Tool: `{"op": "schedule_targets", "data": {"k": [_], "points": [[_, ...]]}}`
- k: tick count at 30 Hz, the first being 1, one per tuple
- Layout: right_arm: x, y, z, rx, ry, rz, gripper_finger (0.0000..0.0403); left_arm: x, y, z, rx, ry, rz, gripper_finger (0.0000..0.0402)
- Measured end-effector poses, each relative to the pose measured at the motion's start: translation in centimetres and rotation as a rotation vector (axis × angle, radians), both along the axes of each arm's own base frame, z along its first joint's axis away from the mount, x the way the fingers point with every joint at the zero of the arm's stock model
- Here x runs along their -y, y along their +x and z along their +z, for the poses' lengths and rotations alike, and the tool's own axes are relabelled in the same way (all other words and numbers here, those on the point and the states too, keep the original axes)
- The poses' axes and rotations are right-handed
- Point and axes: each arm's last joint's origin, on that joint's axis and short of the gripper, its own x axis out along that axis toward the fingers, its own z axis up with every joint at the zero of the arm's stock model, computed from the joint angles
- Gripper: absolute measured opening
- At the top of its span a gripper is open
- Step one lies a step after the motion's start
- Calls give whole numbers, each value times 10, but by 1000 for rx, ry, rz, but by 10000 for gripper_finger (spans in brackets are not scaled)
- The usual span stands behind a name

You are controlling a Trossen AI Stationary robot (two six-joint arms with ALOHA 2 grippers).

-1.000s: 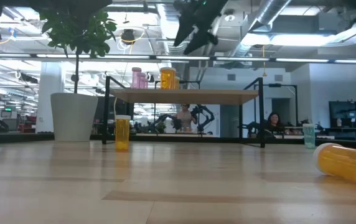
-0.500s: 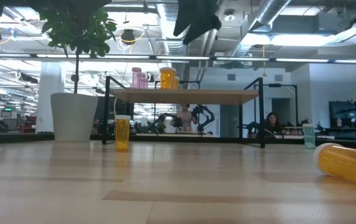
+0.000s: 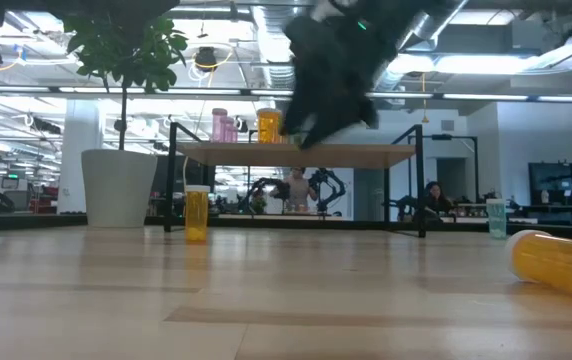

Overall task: Pick and place medicine bottles onto shelf by color
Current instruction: Put the top green pill bottle on the shelf

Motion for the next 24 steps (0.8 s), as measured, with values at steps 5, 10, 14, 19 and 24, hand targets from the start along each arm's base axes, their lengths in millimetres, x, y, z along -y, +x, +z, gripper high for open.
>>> {"op": "schedule_targets", "data": {"k": [5,10,14,19,24], "points": [[-7,-24,-19,151,35,5,260,0,0,-4,-40,6,3,173],[-8,-38,-32,299,-47,41,260,-1,0,-4,-41,9,19,173],[-2,-41,-43,377,-93,41,260,-1,0,-4,-42,13,39,173],[4,-37,-58,381,-101,26,260,-2,0,-4,-39,12,63,173],[4,-33,-68,380,-102,26,260,-2,2,-5,-43,13,67,173]]}}
